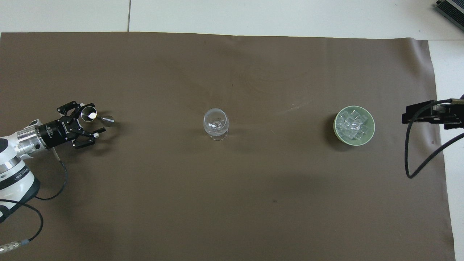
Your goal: Pour wine and add ice with both arms
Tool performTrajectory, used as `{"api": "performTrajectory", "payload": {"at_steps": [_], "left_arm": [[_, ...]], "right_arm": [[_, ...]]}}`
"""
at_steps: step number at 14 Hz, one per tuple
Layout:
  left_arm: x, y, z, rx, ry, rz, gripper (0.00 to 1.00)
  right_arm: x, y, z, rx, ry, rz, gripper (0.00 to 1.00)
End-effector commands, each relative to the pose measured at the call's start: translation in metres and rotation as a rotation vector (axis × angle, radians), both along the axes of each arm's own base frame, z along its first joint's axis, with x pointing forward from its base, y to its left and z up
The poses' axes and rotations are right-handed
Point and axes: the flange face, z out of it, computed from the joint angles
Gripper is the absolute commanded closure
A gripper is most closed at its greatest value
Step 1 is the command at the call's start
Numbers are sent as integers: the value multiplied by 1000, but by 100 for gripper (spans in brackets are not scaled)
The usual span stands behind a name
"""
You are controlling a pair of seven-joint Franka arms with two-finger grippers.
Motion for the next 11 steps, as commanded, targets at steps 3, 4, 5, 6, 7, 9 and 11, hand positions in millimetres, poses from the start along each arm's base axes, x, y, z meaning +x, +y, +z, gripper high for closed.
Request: {"api": "performTrajectory", "payload": {"at_steps": [3,4,5,6,7,9,11], "left_arm": [[-7,-1,2,-30,-2,38,6],[-7,-1,2,-33,-1,38,6],[-7,0,3,-34,-4,42,9],[-7,0,3,-35,-4,47,9],[-7,-1,3,-38,-3,48,10],[-10,-1,0,-50,2,65,11],[-9,-1,0,-50,3,67,12]], "right_arm": [[-8,0,0,28,3,16,0],[-8,0,0,28,3,16,0],[-8,0,0,28,3,16,0],[-8,0,0,28,3,16,0],[-8,0,1,28,1,16,0],[-8,0,1,28,1,16,0],[-8,0,0,28,3,16,0]]}}
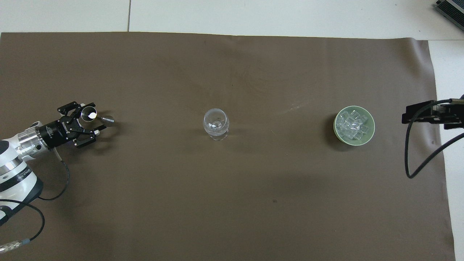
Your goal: Pour wine and add ice with both arms
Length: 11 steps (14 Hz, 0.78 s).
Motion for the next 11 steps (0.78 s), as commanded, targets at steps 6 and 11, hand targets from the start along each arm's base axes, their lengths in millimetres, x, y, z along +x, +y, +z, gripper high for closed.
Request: {"api": "performTrajectory", "payload": {"at_steps": [6,11], "left_arm": [[-7,3,2,-12,-2,28,21],[-7,6,4,-14,-3,39,87]], "right_arm": [[-8,0,1,28,1,16,0],[-8,0,1,28,1,16,0]]}}
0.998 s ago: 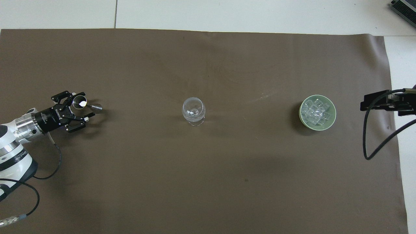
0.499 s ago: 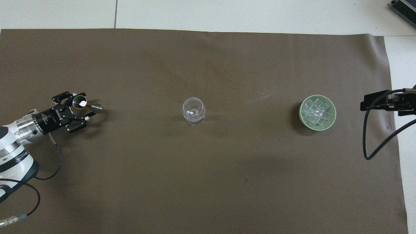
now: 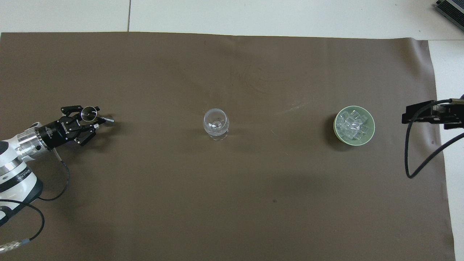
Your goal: Pour wine and add ice with both arms
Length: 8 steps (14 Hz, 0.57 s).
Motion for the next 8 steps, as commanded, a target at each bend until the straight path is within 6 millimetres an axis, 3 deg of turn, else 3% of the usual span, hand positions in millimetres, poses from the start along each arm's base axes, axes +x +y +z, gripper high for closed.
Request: {"api": "performTrajectory", "payload": {"at_steps": [1,2,8], "left_arm": [[-7,4,4,-10,-4,29,96],[-7,3,4,-10,-4,28,100],[-3,6,7,-9,3,36,100]], "right_arm": [[-8,0,1,28,1,16,0],[-8,0,0,28,3,16,0],[-8,0,1,28,0,16,0]]}}
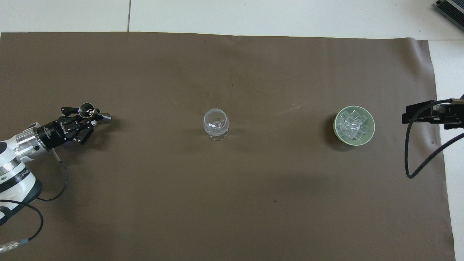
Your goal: Pour wine and add ice with both arms
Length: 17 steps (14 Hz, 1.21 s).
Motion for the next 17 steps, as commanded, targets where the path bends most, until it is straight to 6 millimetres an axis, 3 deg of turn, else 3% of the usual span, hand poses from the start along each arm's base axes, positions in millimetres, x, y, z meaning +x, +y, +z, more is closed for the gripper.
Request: {"api": "performTrajectory", "payload": {"at_steps": [1,9,17], "left_arm": [[-1,3,8,-13,8,28,100],[17,-6,26,-27,1,11,100],[26,-42,41,-26,32,-28,100]], "right_arm": [[-8,0,1,28,1,16,0],[-8,0,0,28,3,16,0],[-8,0,1,28,1,16,0]]}}
